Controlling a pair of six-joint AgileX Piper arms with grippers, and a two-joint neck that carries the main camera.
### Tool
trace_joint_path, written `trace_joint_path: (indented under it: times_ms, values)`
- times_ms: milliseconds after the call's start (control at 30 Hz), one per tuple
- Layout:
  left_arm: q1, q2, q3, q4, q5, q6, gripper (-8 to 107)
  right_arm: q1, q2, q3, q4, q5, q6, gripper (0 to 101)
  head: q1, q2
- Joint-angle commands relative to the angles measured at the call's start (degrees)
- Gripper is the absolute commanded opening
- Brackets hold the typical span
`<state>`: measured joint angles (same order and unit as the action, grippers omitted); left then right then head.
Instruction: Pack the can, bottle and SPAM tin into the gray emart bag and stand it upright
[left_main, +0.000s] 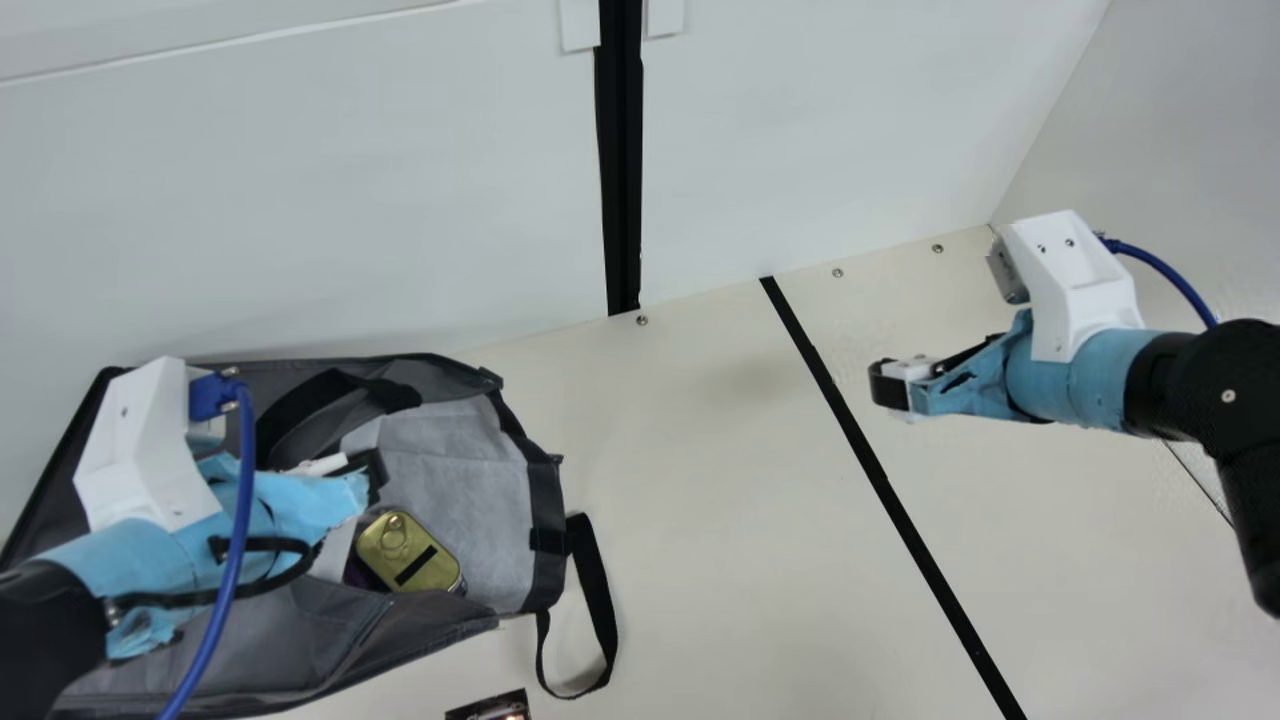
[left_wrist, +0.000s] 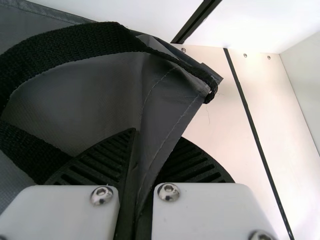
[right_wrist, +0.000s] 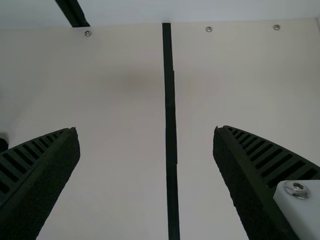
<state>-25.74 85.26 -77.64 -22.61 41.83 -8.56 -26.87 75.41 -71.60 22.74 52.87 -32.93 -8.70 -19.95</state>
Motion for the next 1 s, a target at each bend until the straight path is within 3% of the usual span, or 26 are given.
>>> trace_joint_path:
  times_ms: [0, 600, 967]
  values:
    - [0.0, 0.0, 0.0, 0.0, 0.0, 0.0, -8, 0.4, 0.6, 0.3, 1.3, -0.4, -1.3, 95, -1.3, 0.0]
    - [0.0, 0.0, 0.0, 0.0, 0.0, 0.0, -8, 4.5, 5.7, 5.6, 12.6, -3.3, -13.6, 95, -1.3, 0.0]
    - [0.0, 0.0, 0.0, 0.0, 0.0, 0.0, -8, 7.2, 9.3, 7.0, 20.6, -2.3, -20.8, 95, -1.3, 0.0]
